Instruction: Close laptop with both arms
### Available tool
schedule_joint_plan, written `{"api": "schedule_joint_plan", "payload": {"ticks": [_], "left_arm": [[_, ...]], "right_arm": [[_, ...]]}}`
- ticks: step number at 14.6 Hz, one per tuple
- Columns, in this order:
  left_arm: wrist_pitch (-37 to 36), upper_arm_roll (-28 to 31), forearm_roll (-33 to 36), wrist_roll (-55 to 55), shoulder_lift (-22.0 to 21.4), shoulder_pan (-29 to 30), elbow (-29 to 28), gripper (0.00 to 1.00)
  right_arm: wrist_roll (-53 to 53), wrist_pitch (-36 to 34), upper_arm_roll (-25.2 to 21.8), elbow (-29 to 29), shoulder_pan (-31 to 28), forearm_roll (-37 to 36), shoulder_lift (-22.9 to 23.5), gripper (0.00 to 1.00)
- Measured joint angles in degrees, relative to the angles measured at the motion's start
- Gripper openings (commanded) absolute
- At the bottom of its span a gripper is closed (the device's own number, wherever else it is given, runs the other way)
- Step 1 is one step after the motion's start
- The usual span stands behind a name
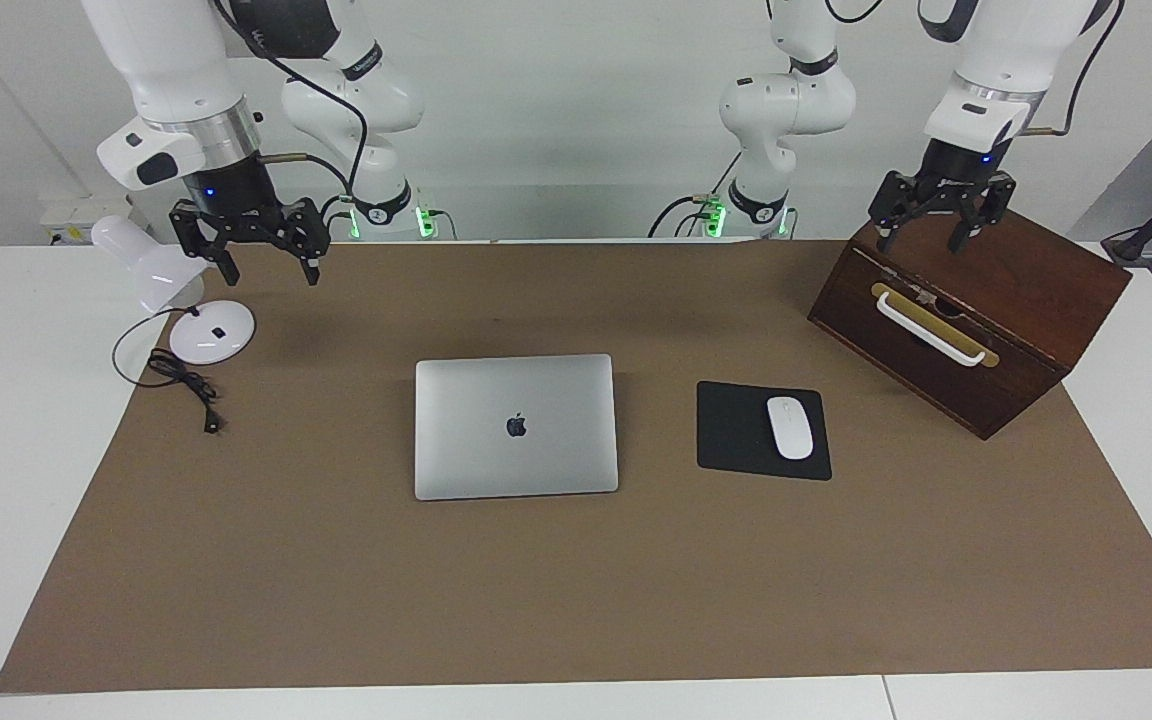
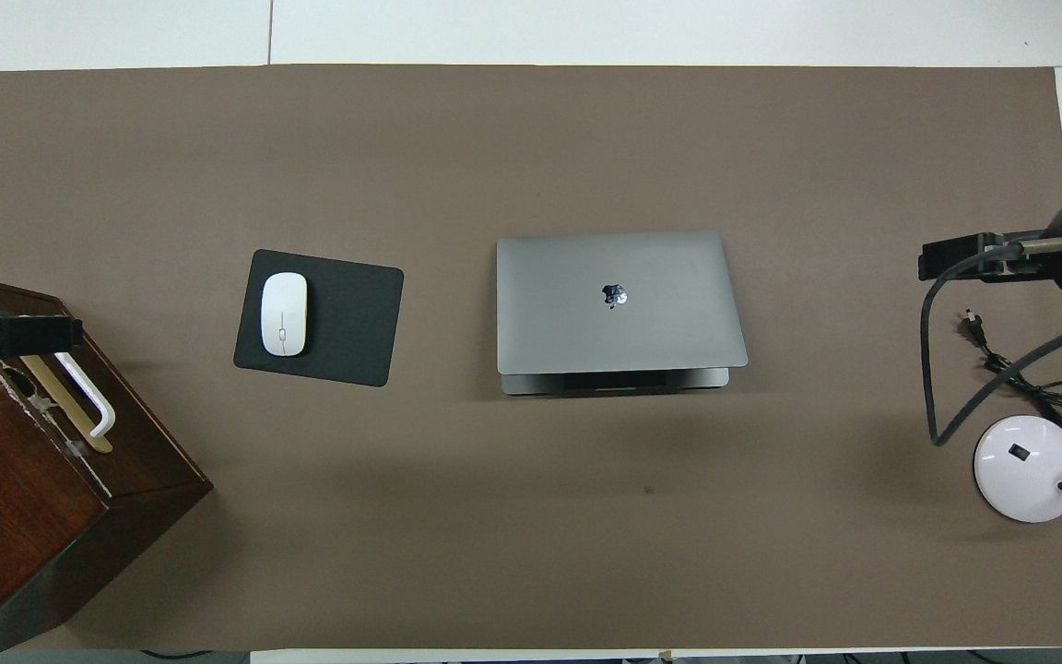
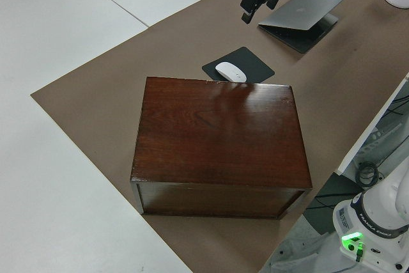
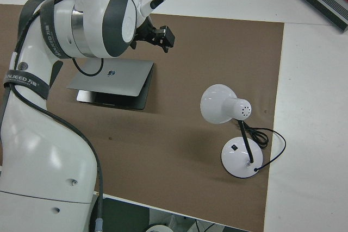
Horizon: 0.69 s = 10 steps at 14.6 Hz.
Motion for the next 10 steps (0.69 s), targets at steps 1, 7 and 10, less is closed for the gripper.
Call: {"api": "schedule_joint_plan", "payload": {"ticks": [1,7,10], "left_arm": [[-2.03,0.0,-0.24,0.0,1.52,0.63,3.11,1.0],[-5.26,-0.01,-0.51,0.0,6.99,1.73,10.06,1.0],[-5.75,-0.03,-0.62,-0.02,8.54,1.82,10.04,1.0]], "right_arm": [[0.0,0.0,-0.04,0.0,-0.04,-0.23,0.0,1.0],[0.0,0.0,-0.06,-0.03,-0.06,-0.41,0.0,1.0],[0.0,0.0,-0.05,-0.03,-0.06,-0.41,0.0,1.0]]}}
